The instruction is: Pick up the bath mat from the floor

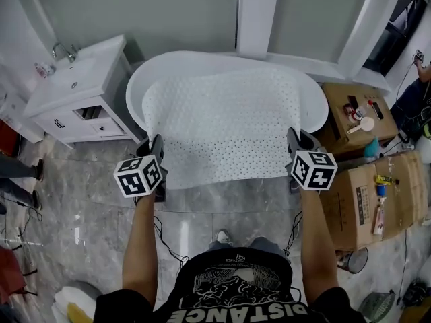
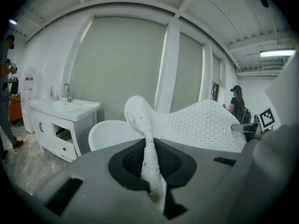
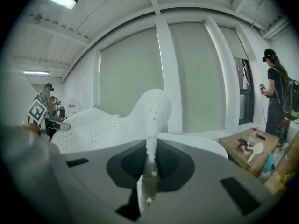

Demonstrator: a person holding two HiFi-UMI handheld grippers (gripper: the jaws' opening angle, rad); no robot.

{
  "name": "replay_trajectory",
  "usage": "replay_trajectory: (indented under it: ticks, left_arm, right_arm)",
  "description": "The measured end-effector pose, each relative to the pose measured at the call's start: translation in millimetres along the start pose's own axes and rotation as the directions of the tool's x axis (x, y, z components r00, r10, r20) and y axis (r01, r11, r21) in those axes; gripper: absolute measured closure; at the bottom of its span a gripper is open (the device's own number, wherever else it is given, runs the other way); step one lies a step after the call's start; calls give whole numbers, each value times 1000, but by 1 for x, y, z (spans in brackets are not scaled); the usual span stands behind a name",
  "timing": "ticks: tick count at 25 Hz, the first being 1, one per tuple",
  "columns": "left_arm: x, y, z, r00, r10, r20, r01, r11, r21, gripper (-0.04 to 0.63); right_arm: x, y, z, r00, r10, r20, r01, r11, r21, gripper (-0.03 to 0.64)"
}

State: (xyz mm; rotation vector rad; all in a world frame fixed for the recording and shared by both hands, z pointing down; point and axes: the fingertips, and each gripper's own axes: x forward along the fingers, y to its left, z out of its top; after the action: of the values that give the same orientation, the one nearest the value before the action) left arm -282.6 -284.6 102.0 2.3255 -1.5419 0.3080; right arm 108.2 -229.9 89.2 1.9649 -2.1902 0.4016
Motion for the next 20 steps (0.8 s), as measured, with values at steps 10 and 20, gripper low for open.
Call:
replay_trajectory:
  ticks: [10, 20]
  left_arm:
    - [6, -3, 42, 998, -20, 62, 14, 996, 92, 566]
    - [11, 1, 56, 997, -20, 79, 12, 994, 110, 566]
  right_arm:
    - [-4, 7, 25, 998, -32, 58, 34, 999, -20, 592]
    - [-1, 11, 37, 996, -42, 83, 44, 999, -27, 592]
